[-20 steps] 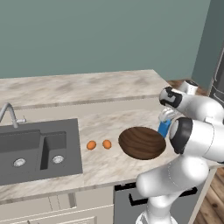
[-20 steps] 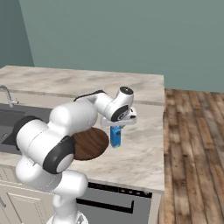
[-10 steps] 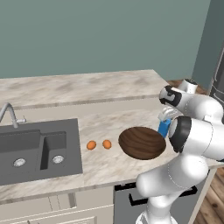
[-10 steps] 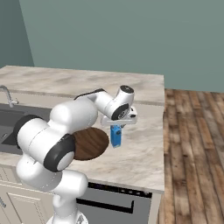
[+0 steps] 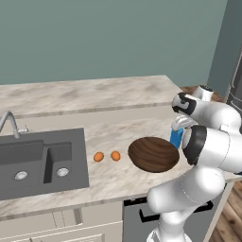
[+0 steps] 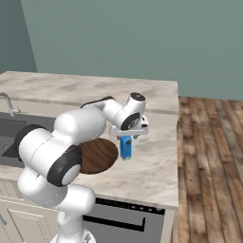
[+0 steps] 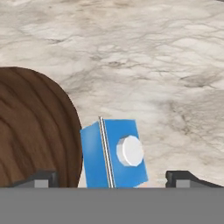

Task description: Gather the eggs and milk located in the vicinity of the sink area and place them right next to the bowl.

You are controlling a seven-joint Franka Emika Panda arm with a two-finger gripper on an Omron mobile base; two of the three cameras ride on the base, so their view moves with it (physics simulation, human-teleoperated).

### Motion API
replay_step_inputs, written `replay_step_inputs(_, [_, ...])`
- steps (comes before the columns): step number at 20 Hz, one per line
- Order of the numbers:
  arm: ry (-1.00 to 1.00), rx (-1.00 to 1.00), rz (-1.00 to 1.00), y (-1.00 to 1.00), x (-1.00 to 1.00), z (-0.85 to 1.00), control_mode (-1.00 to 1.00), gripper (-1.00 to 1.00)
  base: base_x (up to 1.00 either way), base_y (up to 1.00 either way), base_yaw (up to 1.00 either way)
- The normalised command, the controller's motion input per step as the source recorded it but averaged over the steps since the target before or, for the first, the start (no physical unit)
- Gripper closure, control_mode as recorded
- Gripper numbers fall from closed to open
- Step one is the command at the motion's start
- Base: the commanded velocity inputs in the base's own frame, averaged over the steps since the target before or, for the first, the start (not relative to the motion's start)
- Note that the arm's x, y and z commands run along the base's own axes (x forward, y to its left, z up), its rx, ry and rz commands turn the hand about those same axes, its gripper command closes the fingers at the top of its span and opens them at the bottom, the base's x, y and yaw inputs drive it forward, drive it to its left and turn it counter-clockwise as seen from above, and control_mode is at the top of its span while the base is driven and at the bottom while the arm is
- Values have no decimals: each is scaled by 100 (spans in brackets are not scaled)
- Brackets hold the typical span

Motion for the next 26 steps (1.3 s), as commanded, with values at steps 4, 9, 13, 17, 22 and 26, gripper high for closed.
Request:
replay_step_inputs(4, [1, 0, 0, 4, 0, 23, -100, -100, 0, 0, 0])
replay_step_inputs(9, [0, 0, 0, 16, -1, 46, -100, -100, 0, 0, 0])
replay_step_inputs(13, [0, -2, 0, 43, -5, 54, -100, -100, 0, 0, 0])
replay_step_inputs(17, [1, -9, 0, 71, -11, 32, -100, -100, 0, 0, 0])
replay_step_inputs(22, [0, -12, 0, 95, -5, 30, -100, -100, 0, 0, 0])
replay_step_inputs(26, [0, -10, 0, 100, -6, 8, -100, -100, 0, 0, 0])
